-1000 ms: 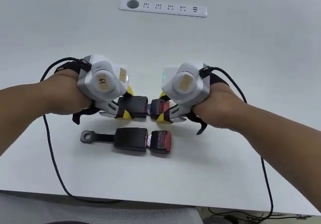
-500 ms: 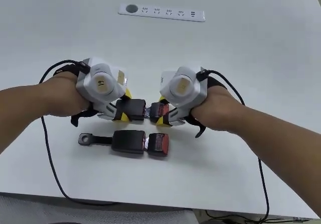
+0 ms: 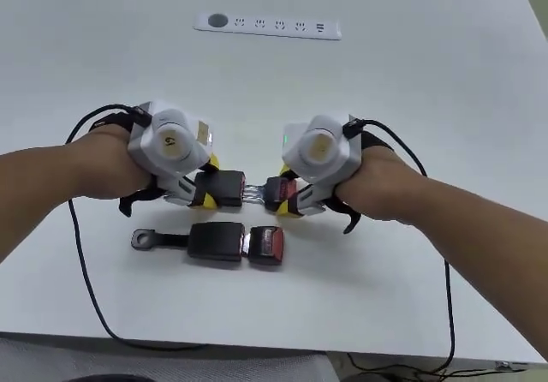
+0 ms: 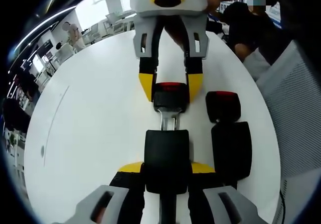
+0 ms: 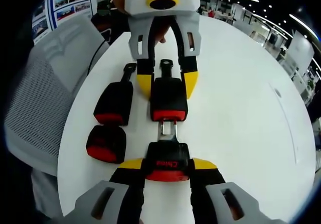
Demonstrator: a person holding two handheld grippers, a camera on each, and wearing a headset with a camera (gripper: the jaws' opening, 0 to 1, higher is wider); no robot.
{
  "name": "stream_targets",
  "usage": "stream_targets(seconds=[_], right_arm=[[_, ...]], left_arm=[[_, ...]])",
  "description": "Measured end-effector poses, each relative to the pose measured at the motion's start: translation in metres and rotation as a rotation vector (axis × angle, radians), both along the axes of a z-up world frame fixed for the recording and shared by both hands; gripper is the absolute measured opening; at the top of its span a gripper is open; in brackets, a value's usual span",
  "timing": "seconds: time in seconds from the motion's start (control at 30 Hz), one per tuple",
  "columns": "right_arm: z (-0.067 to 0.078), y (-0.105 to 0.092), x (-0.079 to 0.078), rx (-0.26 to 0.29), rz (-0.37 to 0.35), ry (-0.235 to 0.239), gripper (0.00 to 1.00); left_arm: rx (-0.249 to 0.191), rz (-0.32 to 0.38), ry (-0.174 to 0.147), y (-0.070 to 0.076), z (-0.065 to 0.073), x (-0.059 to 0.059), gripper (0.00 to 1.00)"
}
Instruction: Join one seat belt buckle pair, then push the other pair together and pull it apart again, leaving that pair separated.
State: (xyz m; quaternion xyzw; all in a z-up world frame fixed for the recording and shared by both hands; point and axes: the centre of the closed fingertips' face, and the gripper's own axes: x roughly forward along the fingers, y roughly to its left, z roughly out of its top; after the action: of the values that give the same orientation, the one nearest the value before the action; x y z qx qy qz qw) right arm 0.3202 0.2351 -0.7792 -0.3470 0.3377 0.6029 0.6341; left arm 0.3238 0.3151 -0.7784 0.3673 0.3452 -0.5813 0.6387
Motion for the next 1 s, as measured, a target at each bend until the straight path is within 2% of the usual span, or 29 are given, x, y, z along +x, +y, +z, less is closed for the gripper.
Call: stream_targets(seconds=[0.23,0.33,0.7,0.83,1.0], right_arm=[[-0.001,-0.032,0.005,-0.012,-0.037,0.001,0.31],[-0.002,-0.056,0.001,-0.032,-0.051,-0.001,0.32],[-0.005,-0.090,-0.001,-0.054,-0.076,0.018,0.32],[-0.005,-0.094,-0.002,-0.057,-0.088,0.019,0.33],[-0.003,-0.089,-0.004,-0.066,-0.090,0.013,0.33]], left_arm=[[0.002,0.019,0.005,0.000,0.001,0.001,0.33],[0.005,0.015,0.004,0.000,0.001,0.002,0.33],[0.019,0.023,0.002,0.000,0.001,0.001,0.33],[0.020,0.030,0.000,0.000,0.000,0.002,0.34],[0.024,0.046,0.006,0.000,0.002,0.001,0.34]])
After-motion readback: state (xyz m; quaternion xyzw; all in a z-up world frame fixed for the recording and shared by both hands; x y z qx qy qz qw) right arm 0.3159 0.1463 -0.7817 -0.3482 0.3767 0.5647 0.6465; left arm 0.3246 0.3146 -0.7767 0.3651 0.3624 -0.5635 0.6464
